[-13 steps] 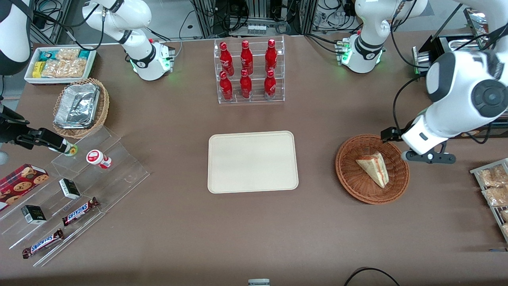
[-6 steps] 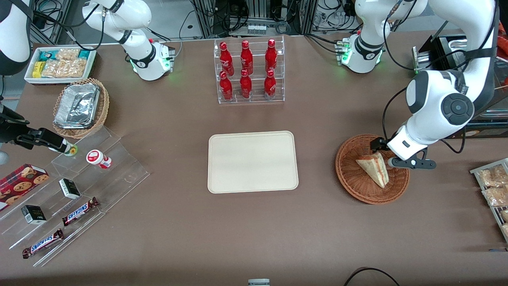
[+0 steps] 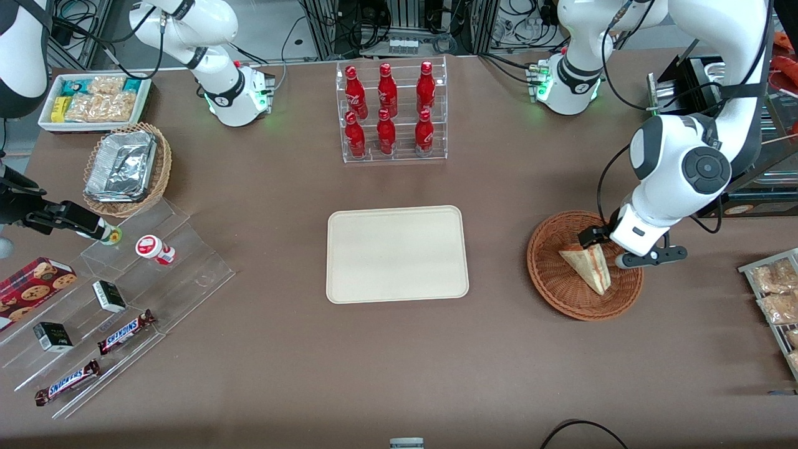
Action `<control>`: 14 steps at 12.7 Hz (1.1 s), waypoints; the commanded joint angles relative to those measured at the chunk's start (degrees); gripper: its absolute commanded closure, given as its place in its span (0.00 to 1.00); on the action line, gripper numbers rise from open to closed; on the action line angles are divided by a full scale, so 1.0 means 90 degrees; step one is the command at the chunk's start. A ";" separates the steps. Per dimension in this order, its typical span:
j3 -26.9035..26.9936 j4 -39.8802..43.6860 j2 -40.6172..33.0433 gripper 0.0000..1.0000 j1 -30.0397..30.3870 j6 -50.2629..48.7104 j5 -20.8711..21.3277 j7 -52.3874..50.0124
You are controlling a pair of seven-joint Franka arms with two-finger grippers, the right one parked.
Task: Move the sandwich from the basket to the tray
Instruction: 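Lower the left gripper and close it on the sandwich, lifting it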
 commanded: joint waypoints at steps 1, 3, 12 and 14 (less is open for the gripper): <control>0.0024 -0.0058 0.0119 0.00 -0.0047 0.0273 -0.0061 -0.1235; 0.0024 -0.0068 0.0217 0.00 -0.0047 0.0496 -0.0071 -0.2191; 0.0033 -0.0273 0.0608 0.00 -0.0047 0.0801 0.0046 -0.2333; 0.0033 -0.0244 0.0744 0.00 -0.0047 0.0830 0.0065 -0.2333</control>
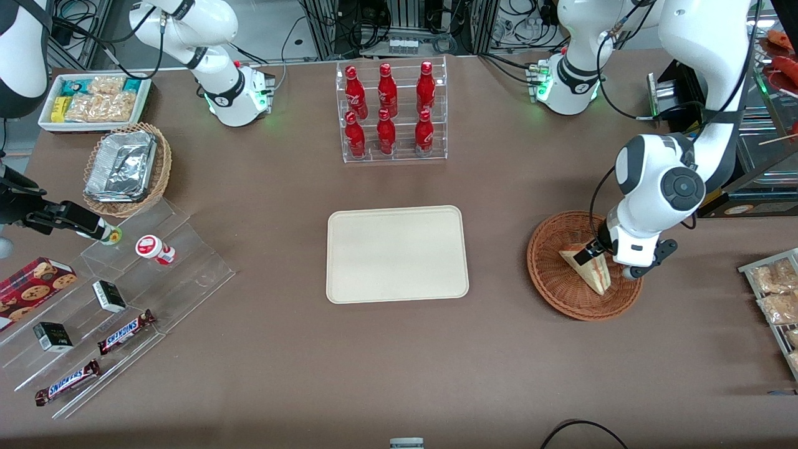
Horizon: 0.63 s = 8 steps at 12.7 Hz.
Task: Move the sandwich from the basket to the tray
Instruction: 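Lower the left gripper and close it on the sandwich, lifting it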
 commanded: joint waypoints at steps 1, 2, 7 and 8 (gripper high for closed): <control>0.0036 -0.0020 0.0179 0.00 -0.0037 0.0191 0.0123 -0.0127; 0.0045 -0.0020 0.0257 0.00 -0.0037 0.0240 0.0123 -0.0127; 0.0045 -0.0040 0.0287 0.99 -0.0037 0.0309 0.0123 -0.0127; 0.0045 -0.0040 0.0278 1.00 -0.0037 0.0299 0.0123 -0.0127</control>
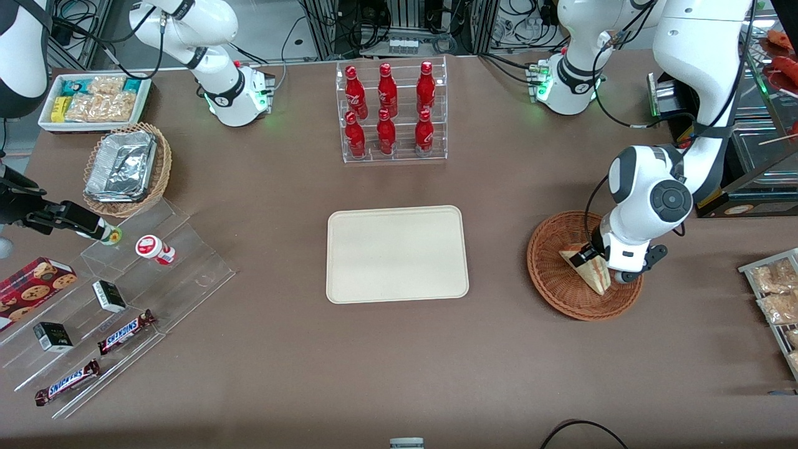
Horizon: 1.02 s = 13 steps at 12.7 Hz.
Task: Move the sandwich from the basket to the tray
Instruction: 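Lower the left gripper and close it on the sandwich, lifting it, then carry the sandwich with the left gripper over the cream tray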
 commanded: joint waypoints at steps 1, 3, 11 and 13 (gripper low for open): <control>0.0035 -0.0029 -0.0060 1.00 -0.0038 0.0070 0.0112 -0.0107; 0.0035 0.0010 -0.0128 1.00 -0.0038 -0.0017 0.0326 -0.0049; -0.0589 0.1503 -0.0197 1.00 -0.0058 -0.2067 0.0327 0.0291; -0.0833 0.1631 -0.0168 1.00 -0.0058 -0.2137 0.0307 0.0663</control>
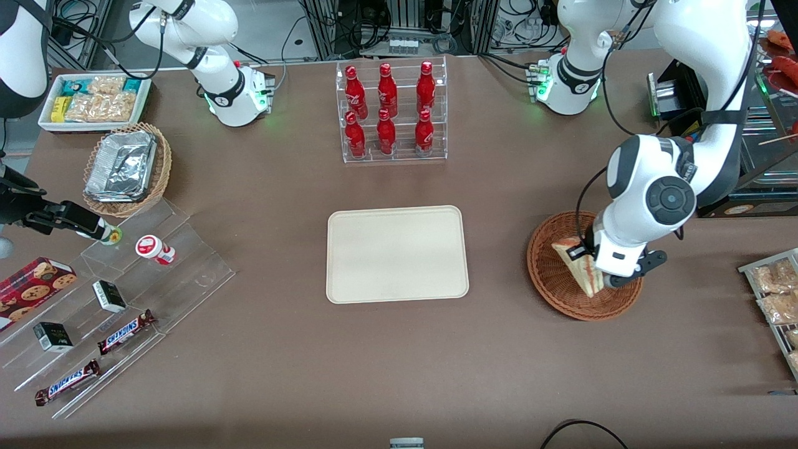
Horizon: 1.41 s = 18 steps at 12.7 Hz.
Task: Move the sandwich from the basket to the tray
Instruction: 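Carry the sandwich with the left gripper over the cream tray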
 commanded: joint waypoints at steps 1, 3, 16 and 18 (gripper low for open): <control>-0.0363 0.0196 0.0062 1.00 -0.0034 -0.0176 0.0047 0.0343; -0.0579 0.0341 0.0218 1.00 -0.0276 -0.0176 0.0037 0.0265; -0.0550 0.3358 0.2766 1.00 -0.2893 -0.0870 0.0476 -0.1081; -0.0540 0.3720 0.3030 1.00 -0.3197 -0.0870 0.0496 -0.1452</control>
